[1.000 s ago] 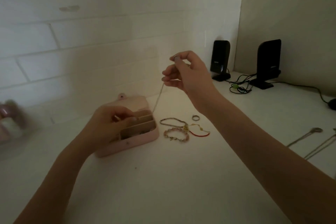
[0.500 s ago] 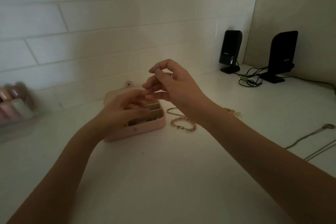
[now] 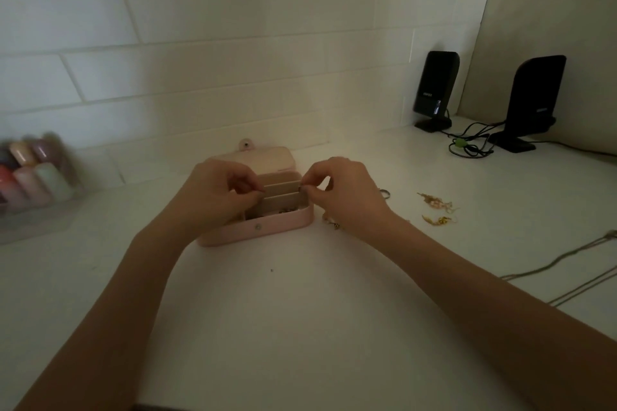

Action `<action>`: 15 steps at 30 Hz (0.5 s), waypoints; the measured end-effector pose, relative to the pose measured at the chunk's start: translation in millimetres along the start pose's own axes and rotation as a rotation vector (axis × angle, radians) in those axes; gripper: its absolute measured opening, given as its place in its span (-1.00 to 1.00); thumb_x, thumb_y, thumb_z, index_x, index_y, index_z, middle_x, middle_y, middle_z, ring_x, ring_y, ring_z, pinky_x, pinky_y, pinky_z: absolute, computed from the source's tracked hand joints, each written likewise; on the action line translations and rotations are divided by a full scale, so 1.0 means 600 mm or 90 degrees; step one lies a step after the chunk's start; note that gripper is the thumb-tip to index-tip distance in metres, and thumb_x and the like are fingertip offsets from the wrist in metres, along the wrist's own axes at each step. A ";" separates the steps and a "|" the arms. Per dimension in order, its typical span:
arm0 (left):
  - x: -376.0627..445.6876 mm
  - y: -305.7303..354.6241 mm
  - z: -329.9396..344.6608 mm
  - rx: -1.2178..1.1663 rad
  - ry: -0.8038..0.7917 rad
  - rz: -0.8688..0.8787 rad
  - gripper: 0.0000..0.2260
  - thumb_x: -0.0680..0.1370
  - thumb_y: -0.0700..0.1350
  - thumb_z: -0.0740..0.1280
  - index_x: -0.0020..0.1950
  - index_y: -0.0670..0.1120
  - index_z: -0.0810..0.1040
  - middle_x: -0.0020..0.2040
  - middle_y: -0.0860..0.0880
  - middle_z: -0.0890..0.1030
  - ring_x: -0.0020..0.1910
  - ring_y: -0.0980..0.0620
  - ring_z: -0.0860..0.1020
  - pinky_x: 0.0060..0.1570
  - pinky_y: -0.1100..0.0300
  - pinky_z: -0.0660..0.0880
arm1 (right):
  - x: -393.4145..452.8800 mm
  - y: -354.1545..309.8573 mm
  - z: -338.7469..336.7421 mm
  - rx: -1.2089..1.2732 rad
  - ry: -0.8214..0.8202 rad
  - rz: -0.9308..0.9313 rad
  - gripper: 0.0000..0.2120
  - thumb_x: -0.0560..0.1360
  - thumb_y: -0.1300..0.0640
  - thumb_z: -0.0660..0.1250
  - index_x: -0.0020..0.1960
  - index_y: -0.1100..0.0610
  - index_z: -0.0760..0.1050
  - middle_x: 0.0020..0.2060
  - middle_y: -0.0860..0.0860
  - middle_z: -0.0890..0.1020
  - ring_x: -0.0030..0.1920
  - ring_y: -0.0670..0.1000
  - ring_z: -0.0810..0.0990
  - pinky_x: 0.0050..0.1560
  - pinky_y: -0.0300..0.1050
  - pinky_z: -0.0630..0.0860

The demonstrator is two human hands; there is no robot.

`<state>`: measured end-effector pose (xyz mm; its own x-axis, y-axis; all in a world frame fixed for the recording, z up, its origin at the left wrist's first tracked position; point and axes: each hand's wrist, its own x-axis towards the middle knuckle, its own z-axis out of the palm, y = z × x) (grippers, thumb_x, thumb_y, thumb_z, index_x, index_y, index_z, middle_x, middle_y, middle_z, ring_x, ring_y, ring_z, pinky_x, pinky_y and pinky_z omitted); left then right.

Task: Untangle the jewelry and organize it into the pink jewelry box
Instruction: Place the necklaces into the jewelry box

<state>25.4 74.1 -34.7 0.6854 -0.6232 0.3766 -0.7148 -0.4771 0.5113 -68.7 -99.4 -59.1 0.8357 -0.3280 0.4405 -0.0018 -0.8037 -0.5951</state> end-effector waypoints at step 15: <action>-0.016 0.029 0.045 0.018 0.079 0.155 -0.89 0.42 -0.05 0.37 -0.09 0.04 0.65 -0.20 0.14 0.57 -0.17 0.22 0.51 -0.08 0.30 0.46 | -0.014 0.050 -0.132 -0.067 0.028 0.060 -0.68 0.52 0.35 0.17 0.09 0.07 0.60 -0.04 -0.01 0.65 -0.08 -0.14 0.53 -0.07 -0.47 0.37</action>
<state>2.3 55.1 -50.1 0.5032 -0.6424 0.5781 -0.8631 -0.3409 0.3725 -119.5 -159.8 -27.3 0.8046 -0.4242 0.4155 -0.1394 -0.8152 -0.5621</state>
